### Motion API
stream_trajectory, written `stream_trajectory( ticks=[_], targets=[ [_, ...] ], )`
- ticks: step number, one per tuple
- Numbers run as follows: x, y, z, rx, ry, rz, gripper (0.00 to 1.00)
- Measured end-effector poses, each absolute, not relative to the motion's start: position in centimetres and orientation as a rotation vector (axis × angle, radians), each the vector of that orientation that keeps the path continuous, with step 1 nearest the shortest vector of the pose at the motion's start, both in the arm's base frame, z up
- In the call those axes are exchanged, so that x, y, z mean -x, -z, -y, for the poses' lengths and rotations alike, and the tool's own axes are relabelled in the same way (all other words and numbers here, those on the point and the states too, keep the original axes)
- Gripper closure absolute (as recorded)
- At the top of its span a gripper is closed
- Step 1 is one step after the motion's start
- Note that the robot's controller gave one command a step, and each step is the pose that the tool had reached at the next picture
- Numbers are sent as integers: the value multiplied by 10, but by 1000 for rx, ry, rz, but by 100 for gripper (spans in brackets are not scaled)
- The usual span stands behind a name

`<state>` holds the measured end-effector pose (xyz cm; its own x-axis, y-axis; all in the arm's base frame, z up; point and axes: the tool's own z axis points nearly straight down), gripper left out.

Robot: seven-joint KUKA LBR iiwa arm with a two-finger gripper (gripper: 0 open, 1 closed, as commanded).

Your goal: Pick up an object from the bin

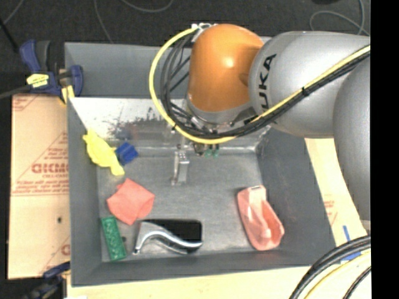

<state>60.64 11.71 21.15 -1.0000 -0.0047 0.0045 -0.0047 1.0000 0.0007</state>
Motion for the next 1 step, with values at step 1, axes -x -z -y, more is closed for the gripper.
stream_trajectory(
  ticks=[1],
  targets=[
    [-608, -217, -117, -3, 3, 3145, 0]
  ],
)
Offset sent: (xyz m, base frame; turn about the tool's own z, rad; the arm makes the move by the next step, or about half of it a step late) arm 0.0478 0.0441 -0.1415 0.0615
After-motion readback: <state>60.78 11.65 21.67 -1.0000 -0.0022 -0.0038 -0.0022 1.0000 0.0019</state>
